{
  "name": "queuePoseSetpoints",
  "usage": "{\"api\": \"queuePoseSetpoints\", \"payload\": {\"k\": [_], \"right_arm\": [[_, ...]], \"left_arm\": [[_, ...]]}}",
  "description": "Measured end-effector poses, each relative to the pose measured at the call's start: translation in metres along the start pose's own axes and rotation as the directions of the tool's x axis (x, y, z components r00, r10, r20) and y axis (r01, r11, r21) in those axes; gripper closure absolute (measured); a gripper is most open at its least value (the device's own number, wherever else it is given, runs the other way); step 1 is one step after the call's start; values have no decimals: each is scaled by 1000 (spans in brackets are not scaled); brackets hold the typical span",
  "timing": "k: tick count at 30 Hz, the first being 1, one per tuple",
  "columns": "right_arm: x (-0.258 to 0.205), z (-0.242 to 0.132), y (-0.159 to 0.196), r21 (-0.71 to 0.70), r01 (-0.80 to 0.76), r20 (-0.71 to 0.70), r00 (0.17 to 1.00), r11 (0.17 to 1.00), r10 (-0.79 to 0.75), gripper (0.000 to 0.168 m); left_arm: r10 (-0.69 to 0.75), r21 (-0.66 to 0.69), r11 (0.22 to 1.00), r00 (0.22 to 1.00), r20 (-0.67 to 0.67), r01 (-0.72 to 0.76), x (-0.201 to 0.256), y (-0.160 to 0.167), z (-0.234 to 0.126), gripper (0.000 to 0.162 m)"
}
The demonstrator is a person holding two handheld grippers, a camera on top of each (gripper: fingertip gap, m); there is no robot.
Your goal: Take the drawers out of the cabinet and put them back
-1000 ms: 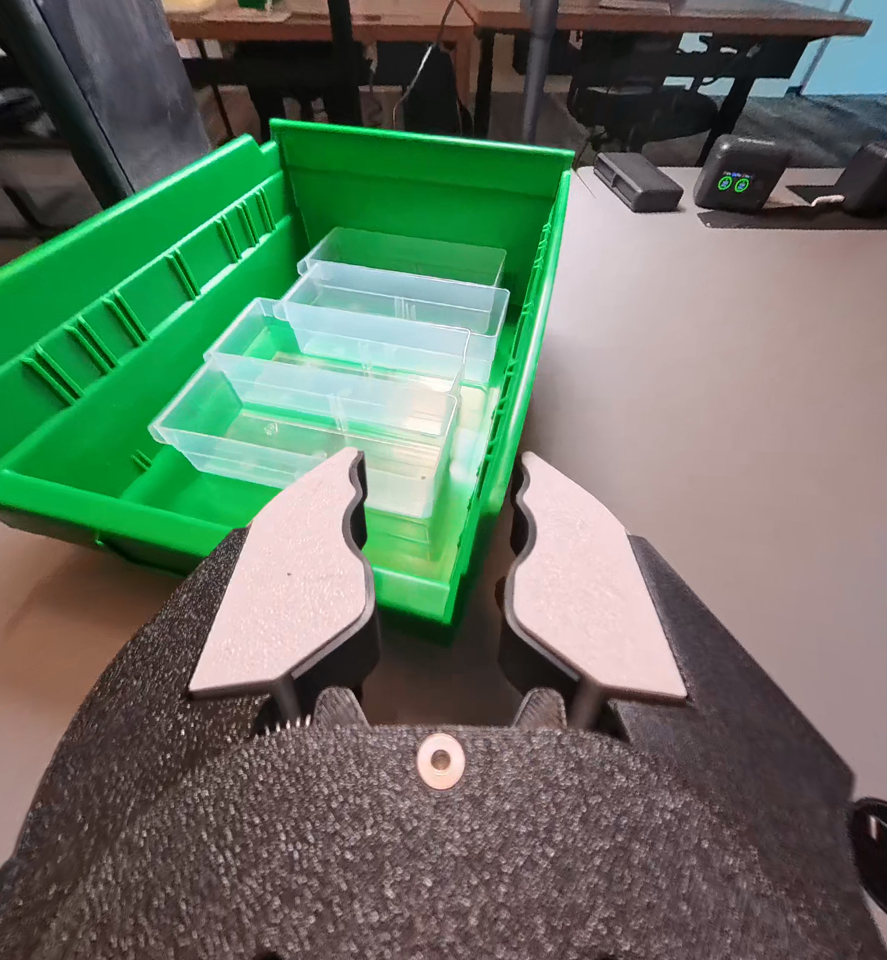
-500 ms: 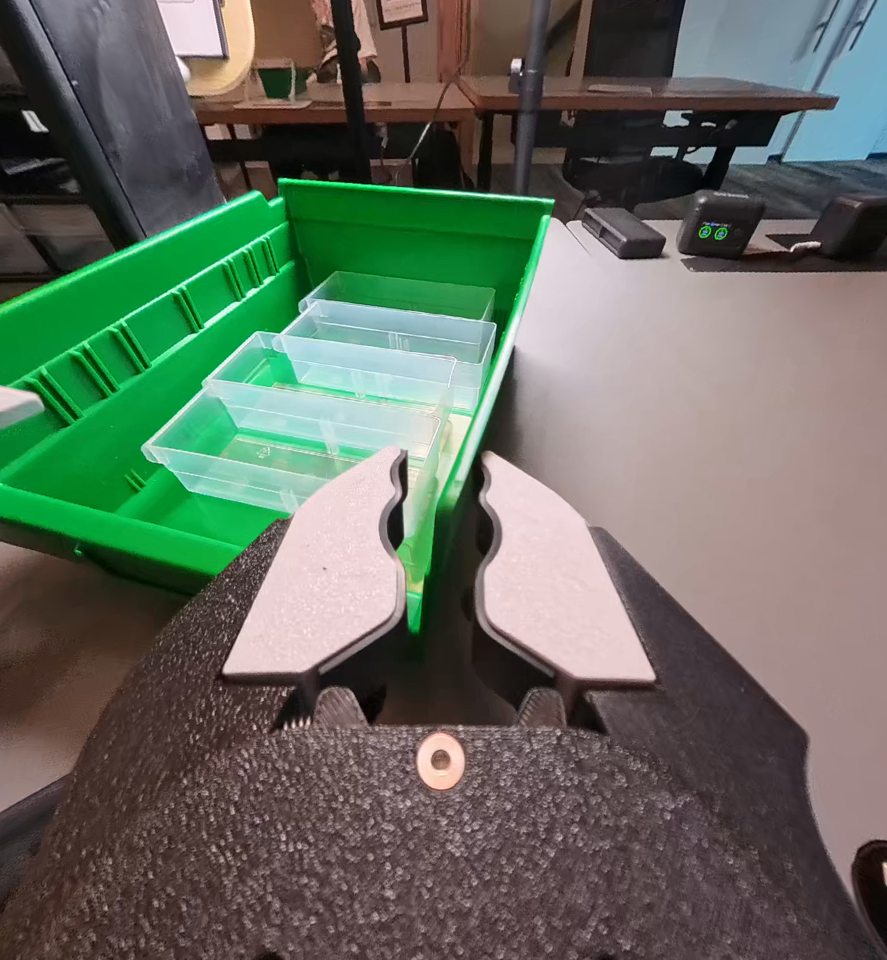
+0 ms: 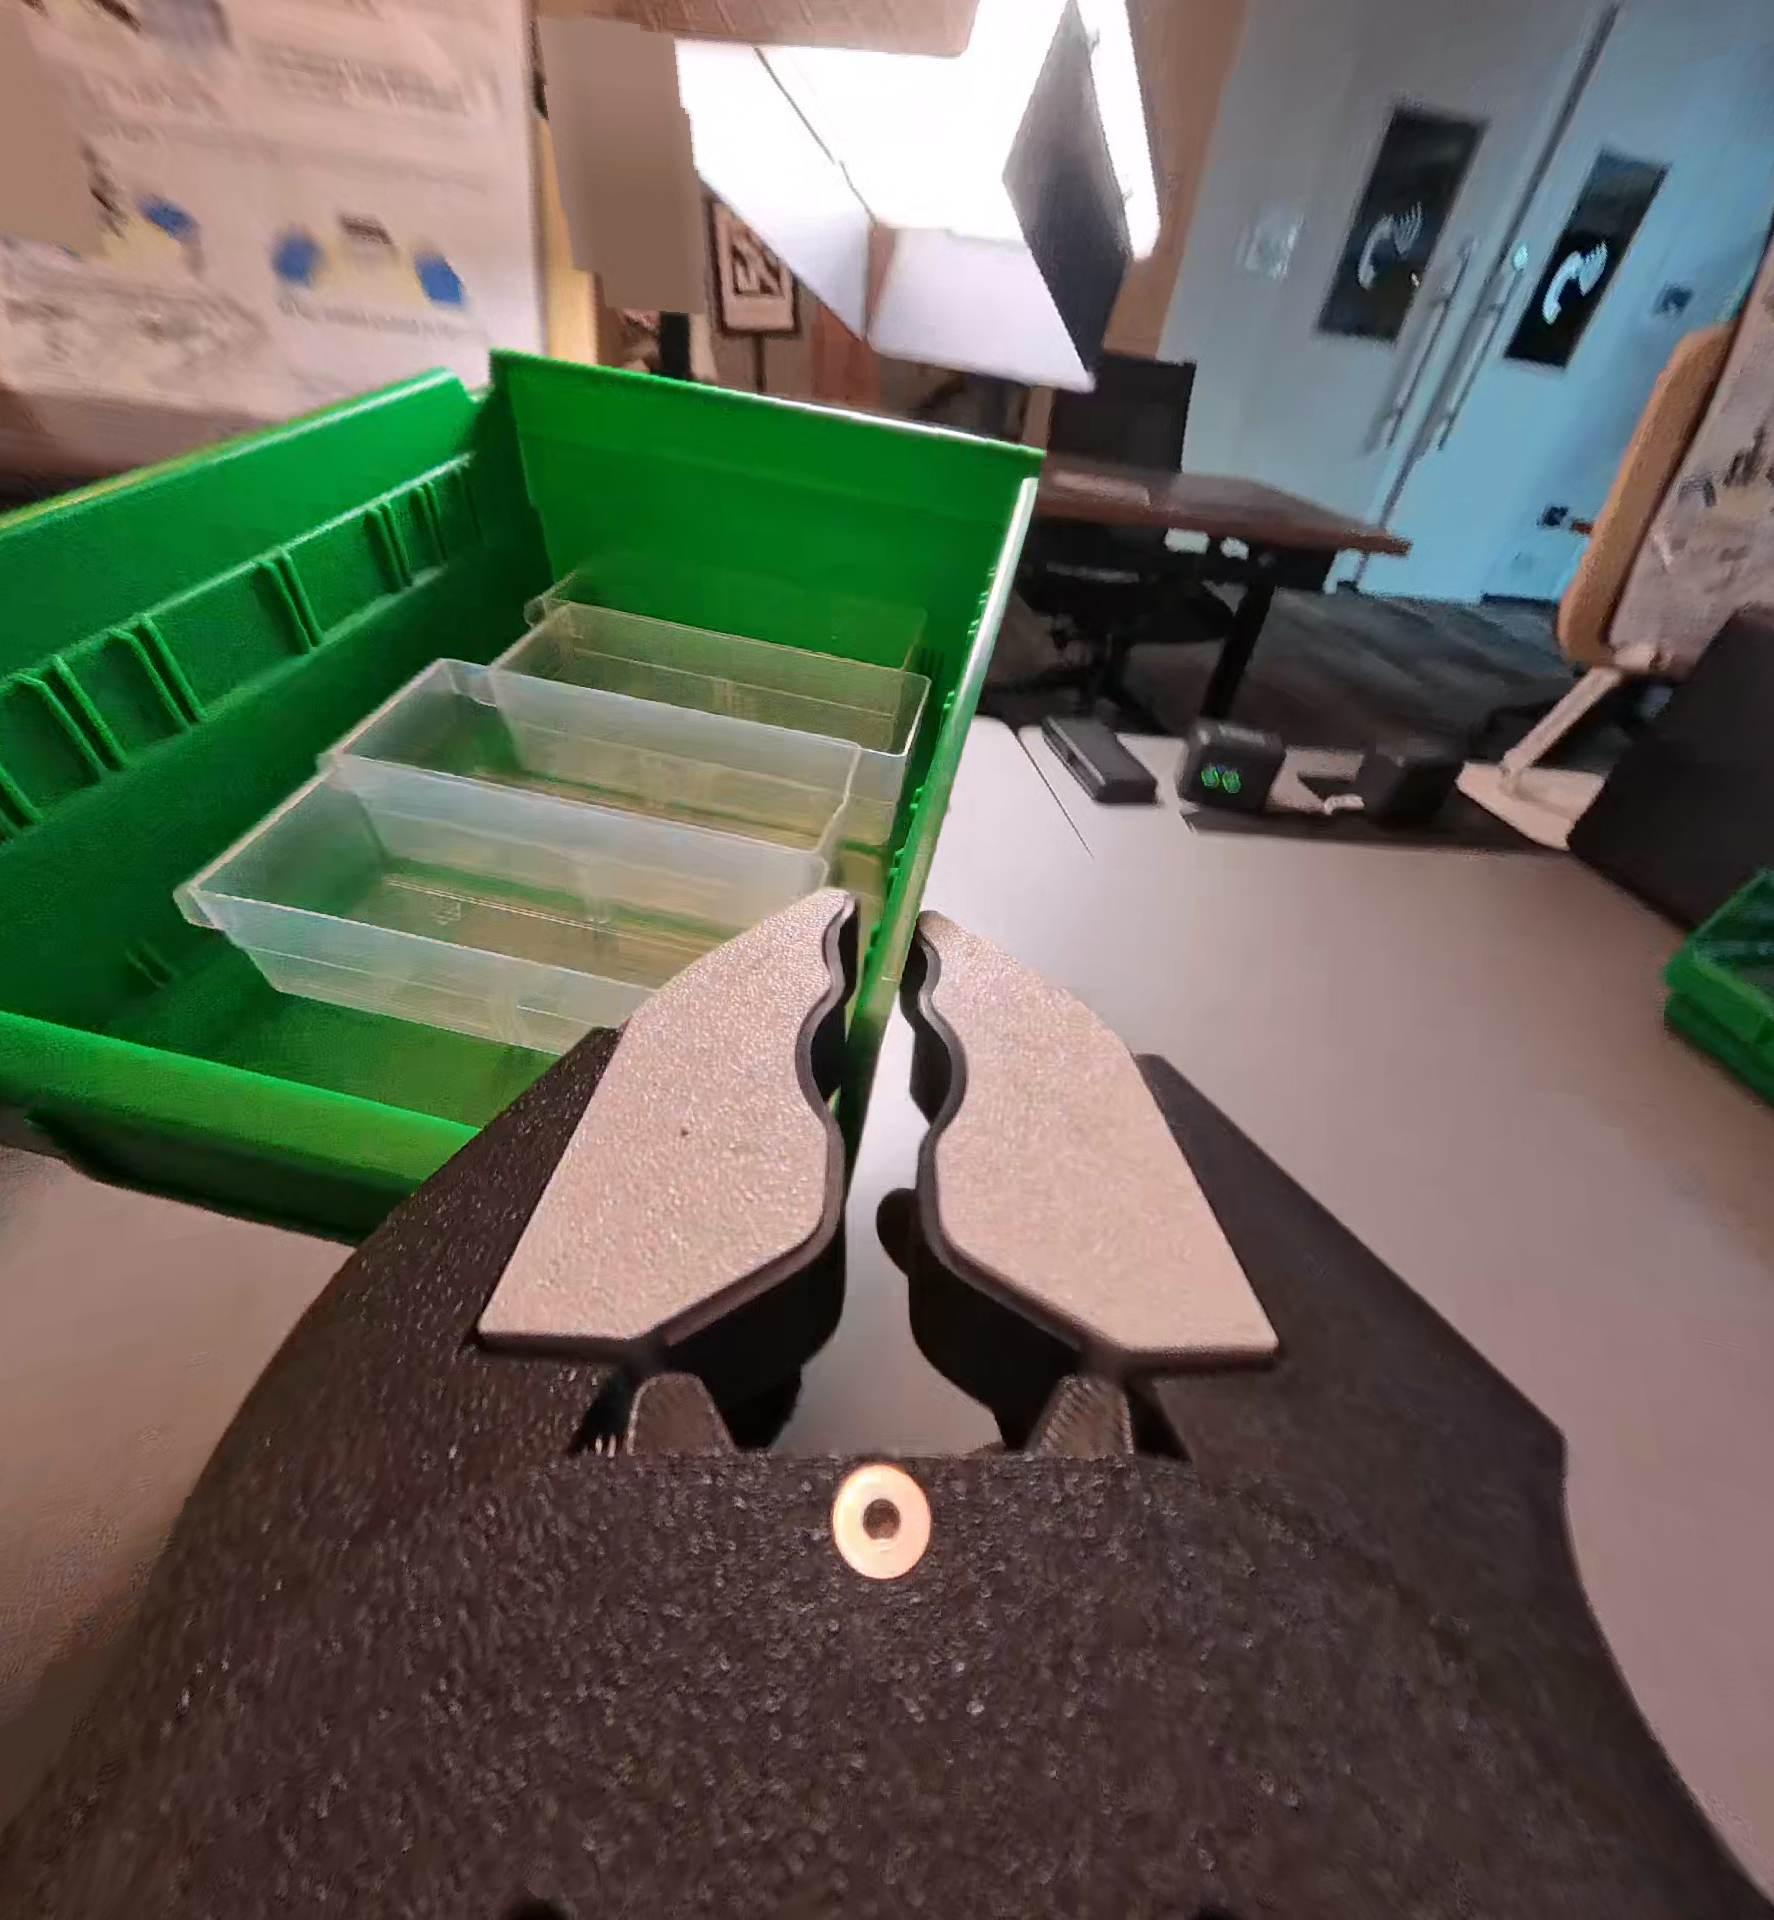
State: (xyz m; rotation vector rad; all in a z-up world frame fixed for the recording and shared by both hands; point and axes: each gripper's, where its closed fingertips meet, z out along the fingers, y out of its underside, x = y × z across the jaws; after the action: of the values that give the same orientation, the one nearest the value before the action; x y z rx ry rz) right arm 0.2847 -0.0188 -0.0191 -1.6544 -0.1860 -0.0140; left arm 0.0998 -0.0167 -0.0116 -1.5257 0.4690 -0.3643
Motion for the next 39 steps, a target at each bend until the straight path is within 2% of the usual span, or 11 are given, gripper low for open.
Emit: {"api": "queuePoseSetpoints", "payload": {"k": [5, 10, 17, 22, 26, 29, 31, 35, 39], "right_arm": [[-66, -22, -68, 125, 8, 157, 987, 992, -28, 160], [-186, -25, -100, 190, -47, 420, 907, 981, -38, 158], [-383, -34, -87, 74, -75, 756, 654, 994, -7, 153], [-495, -54, -56, -18, 6, 875, 484, 1000, 13, 146], [-556, -59, -17, -57, 157, 919, 394, 986, -10, 144], [-581, -56, 9, -31, 298, 933, 351, 954, -79, 142], [-587, -54, 19, -12, 371, 936, 330, 929, -120, 143], [-592, -53, 29, 99, 494, 928, 268, 864, -260, 142], [-576, -63, 13, 161, 442, 940, 204, 882, -274, 143]], "left_arm": [[44, 72, 996, 989, 140, -55, -43, -54, -76, 143], [63, 82, 992, 930, 361, -99, -116, -73, -179, 144], [64, -34, 998, 761, 645, -55, -211, -47, -331, 146], [66, -91, 996, 639, 766, 6, -261, -26, -413, 148], [54, -124, 989, 580, 813, 82, -300, 10, -448, 150], [-35, -86, 980, 580, 814, 181, -325, 47, -459, 151], [-91, -61, 969, 574, 814, 240, -339, 71, -462, 152], [-109, -64, 956, 546, 831, 287, -356, 106, -466, 156], [-146, -52, 945, 556, 818, 323, -363, 127, -463, 153]]}}
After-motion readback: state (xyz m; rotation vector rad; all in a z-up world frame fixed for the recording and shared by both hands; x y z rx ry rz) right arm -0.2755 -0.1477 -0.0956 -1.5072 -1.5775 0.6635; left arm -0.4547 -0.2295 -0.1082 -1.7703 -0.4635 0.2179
